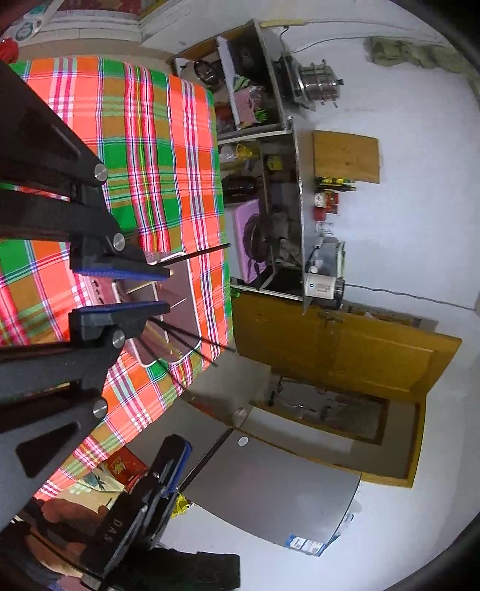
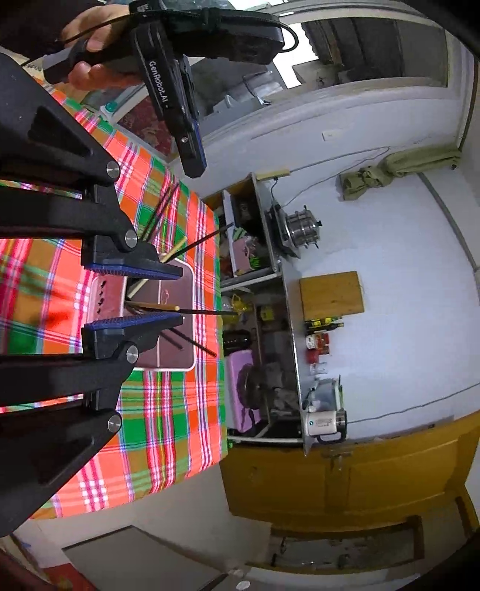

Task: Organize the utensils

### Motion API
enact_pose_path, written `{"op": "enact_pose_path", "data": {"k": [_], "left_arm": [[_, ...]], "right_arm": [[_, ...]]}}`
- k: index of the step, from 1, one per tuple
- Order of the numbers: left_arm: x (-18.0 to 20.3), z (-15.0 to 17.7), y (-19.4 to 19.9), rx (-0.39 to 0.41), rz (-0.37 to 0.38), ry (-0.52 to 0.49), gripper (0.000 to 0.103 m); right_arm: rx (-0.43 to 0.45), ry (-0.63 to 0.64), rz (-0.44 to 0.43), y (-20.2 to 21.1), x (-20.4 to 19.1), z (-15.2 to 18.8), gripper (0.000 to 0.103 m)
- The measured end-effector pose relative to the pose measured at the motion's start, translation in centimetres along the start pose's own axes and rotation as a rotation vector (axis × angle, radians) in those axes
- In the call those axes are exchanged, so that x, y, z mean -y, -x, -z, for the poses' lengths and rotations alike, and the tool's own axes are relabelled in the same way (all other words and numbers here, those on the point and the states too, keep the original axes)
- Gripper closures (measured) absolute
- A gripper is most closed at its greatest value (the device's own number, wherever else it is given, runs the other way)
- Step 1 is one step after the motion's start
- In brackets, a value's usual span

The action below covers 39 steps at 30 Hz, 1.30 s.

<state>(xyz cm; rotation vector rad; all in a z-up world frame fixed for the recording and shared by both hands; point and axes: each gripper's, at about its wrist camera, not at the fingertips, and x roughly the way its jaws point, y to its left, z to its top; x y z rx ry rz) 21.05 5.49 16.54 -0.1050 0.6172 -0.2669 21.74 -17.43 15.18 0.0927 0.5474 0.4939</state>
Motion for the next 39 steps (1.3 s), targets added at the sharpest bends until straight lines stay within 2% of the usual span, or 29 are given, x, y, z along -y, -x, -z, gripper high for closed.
{"op": "enact_pose_path", "data": {"k": [3, 13, 17, 24, 31, 39], "left_arm": [[1.1, 2.1, 1.1, 0.01, -0.001, -0.011, 0.086], [2.9, 10.4, 3.0, 0.056, -0.001, 0.007, 0.086], [2.8, 13.5, 3.1, 0.102, -0.045, 0.019, 0.086], [2.2, 18.3, 2.0, 0.107, -0.131, 0.03, 0.086], [2.5, 21.2, 2.0, 0.137, -0.152, 0.015, 0.086], [2.9, 22.2, 1.8, 0.151, -0.15, 0.013, 0.086]], "right_arm": [[0.019, -0.007, 0.008, 1.8, -0.4, 1.5, 0.066], [0.009, 0.03, 0.053, 4.4, -2.6, 8.3, 0.065], [0.023, 0.041, 0.048, 4.6, -3.2, 10.8, 0.065], [0.059, 0.104, 0.081, 3.9, -4.1, 15.2, 0.065], [0.071, 0.069, 0.097, 4.1, -3.8, 17.4, 0.065], [0.076, 0.055, 0.115, 4.3, -3.1, 18.9, 0.065]]}}
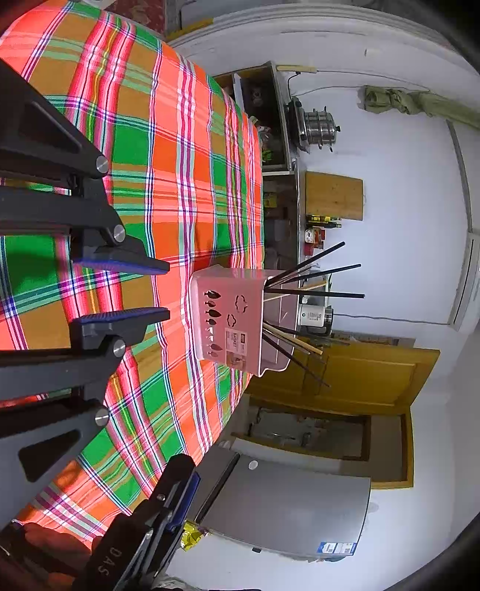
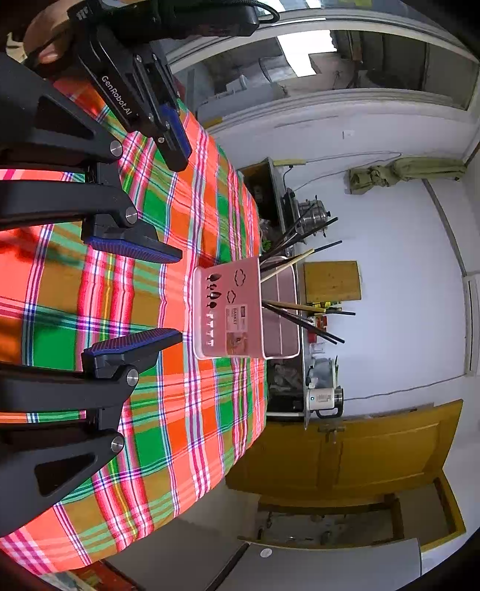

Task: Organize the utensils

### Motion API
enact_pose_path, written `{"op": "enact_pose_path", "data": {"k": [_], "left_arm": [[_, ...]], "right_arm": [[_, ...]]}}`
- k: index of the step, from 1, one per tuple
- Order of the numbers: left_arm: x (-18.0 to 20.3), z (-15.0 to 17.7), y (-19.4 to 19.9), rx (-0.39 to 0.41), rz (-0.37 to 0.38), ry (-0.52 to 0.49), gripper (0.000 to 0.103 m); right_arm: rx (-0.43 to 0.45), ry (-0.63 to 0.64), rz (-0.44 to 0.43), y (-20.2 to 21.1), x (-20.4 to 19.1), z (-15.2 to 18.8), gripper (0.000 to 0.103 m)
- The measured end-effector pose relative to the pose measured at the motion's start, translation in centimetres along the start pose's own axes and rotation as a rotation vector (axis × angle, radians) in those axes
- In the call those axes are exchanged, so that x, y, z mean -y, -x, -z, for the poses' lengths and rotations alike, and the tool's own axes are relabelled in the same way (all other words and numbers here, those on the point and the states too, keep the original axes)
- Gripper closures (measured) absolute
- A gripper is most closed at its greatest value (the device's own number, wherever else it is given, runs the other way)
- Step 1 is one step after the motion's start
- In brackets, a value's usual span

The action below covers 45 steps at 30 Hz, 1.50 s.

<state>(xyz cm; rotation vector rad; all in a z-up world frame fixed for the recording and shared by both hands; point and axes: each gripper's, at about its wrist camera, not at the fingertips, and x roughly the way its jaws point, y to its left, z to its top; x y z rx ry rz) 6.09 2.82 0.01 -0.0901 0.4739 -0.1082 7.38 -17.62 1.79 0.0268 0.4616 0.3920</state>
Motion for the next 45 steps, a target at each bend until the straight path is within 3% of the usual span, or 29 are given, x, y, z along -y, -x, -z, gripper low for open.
{"op": "enact_pose_path", "data": {"k": [45], "left_arm": [[0.79, 0.12, 0.15, -0.022, -0.037, -0.006, 0.086]], "right_arm": [[-0.017, -0.015, -0.008, 0.19, -0.69, 0.09, 0.065]]}}
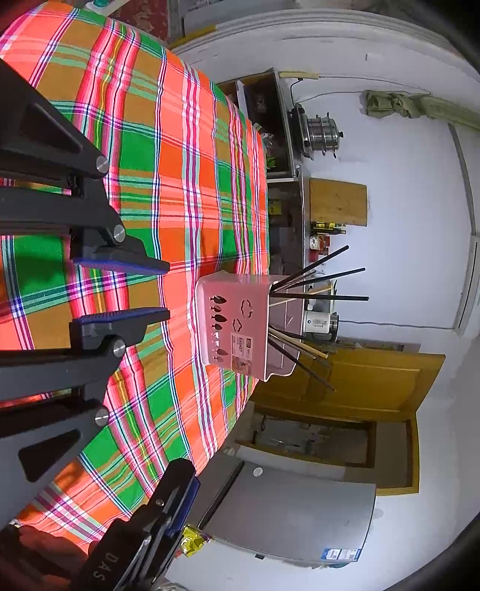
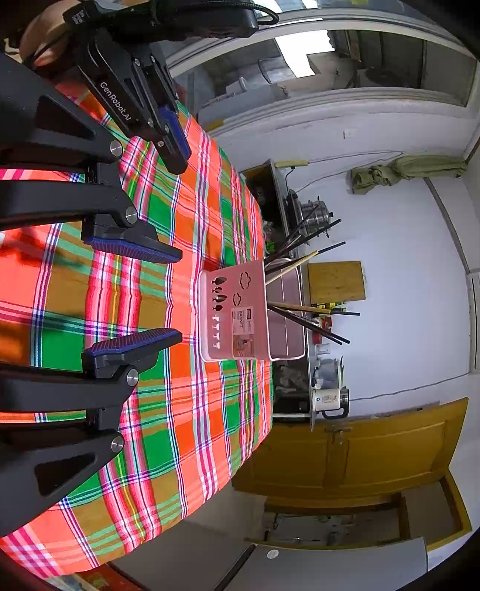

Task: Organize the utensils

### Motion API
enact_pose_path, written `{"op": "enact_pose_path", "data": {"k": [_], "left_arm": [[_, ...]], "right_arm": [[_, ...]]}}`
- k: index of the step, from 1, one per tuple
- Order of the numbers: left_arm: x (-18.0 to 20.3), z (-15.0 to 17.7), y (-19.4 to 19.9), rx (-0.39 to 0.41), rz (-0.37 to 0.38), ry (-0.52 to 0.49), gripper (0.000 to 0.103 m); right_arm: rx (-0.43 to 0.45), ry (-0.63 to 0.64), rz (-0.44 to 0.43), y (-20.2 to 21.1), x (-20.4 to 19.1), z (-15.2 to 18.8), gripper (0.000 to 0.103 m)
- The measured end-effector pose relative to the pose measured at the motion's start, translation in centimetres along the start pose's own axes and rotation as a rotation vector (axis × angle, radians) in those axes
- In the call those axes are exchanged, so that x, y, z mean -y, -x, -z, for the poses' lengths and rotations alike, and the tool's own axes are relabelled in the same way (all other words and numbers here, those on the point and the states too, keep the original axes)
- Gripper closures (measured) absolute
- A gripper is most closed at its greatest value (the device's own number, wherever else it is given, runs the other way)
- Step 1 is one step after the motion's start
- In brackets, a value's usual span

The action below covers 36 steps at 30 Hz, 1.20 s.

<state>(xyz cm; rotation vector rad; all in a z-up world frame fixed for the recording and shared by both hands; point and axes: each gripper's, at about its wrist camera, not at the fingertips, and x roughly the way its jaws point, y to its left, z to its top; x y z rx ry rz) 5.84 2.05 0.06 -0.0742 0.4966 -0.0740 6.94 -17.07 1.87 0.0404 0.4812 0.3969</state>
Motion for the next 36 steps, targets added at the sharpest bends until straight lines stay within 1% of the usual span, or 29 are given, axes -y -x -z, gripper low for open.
{"op": "enact_pose_path", "data": {"k": [3, 15, 23, 27, 30, 33, 36], "left_arm": [[0.18, 0.01, -0.01, -0.005, -0.011, -0.01, 0.086], [0.12, -0.17, 0.16, -0.006, 0.0, -0.011, 0.086], [0.6, -0.1, 0.22, -0.008, -0.009, -0.04, 0.086], [0.46, -0.09, 0.13, -0.013, 0.006, -0.024, 0.086], [0.39, -0.08, 0.15, -0.013, 0.002, -0.026, 0.086], [0.65, -0.03, 0.19, -0.012, -0.019, -0.047, 0.086], [0.72, 0.0, 0.28, -0.008, -0.01, -0.05, 0.086]], "right_arm": [[-0.001, -0.002, 0.0, -0.01, 0.03, 0.01, 0.065], [0.003, -0.007, 0.004, 0.1, 0.25, 0.02, 0.065], [0.002, -0.005, 0.007, 0.08, 0.24, -0.04, 0.065], [0.003, -0.004, 0.007, 0.08, 0.35, -0.01, 0.065], [0.005, 0.0, 0.008, 0.02, 0.4, 0.0, 0.065], [0.005, 0.0, 0.008, 0.05, 0.41, -0.03, 0.065], [0.003, 0.002, 0.011, 0.03, 0.44, -0.05, 0.065]]}}
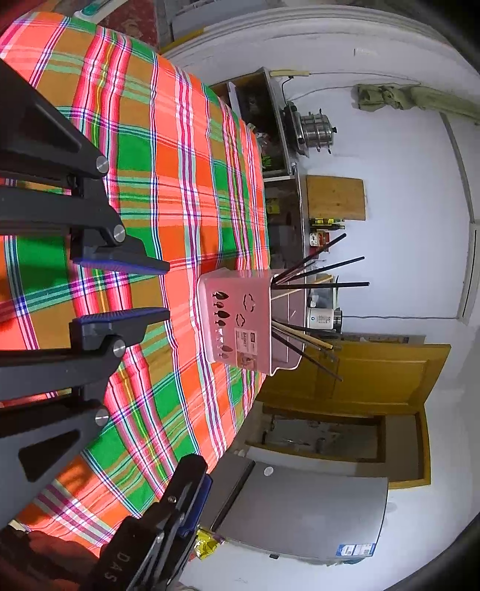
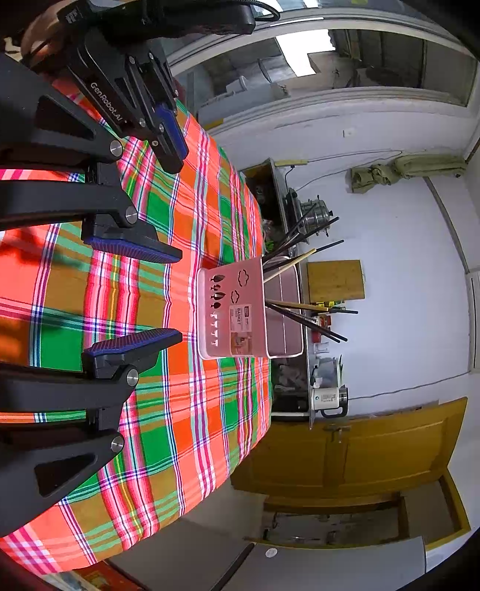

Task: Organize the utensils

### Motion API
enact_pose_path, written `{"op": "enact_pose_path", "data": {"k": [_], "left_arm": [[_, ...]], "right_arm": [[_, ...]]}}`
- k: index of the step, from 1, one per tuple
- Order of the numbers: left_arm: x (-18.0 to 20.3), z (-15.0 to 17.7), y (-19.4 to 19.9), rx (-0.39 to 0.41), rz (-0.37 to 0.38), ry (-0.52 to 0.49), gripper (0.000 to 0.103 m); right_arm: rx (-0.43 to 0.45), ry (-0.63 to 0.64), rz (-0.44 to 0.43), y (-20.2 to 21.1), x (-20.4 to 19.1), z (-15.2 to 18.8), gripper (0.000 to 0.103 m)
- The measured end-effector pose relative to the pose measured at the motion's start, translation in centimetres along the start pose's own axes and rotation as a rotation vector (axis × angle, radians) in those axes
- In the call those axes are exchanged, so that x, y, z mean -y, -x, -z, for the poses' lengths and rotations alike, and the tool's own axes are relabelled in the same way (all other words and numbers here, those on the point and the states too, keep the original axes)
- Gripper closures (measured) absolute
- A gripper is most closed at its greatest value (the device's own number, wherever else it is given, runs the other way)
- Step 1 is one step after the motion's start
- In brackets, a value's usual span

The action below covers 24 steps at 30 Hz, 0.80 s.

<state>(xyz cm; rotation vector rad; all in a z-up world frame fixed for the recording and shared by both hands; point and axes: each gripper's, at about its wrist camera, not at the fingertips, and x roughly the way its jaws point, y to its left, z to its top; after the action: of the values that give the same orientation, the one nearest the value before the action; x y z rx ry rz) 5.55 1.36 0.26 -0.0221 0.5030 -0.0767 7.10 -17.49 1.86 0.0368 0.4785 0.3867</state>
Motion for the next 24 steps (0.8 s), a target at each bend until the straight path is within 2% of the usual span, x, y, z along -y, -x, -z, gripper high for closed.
{"op": "enact_pose_path", "data": {"k": [14, 24], "left_arm": [[0.09, 0.05, 0.36, 0.018, 0.033, -0.004, 0.086], [0.2, 0.22, 0.72, 0.02, 0.029, -0.019, 0.086]], "right_arm": [[0.003, 0.002, 0.001, 0.01, 0.07, -0.29, 0.065], [-0.003, 0.007, 0.005, 0.11, -0.09, -0.01, 0.065]]}}
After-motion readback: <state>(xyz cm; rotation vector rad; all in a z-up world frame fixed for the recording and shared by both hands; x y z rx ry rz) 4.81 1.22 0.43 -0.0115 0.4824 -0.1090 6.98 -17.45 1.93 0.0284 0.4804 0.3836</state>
